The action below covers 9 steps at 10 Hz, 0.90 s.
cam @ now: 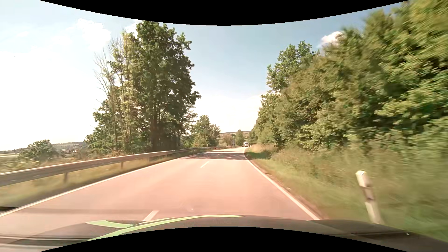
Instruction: Follow the waypoints while adhering to traffic rules and regulations
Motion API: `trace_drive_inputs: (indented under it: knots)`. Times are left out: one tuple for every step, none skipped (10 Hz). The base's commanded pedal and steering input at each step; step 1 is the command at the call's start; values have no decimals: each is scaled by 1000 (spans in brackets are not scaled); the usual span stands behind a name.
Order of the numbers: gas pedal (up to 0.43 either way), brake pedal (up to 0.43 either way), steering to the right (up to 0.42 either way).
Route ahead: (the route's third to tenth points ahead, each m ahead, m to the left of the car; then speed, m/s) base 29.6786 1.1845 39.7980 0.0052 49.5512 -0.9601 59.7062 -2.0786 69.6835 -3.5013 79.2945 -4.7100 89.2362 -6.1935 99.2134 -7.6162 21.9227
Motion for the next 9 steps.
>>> trace_drive_inputs:
  knots:
    - [67,0,14]
    - [67,0,13]
    - [67,0,12]
    - [67,0,12]
    - [79,0,13]
    - [79,0,15]
    - [79,0,16]
    - [79,0,16]
    - [79,0,16]
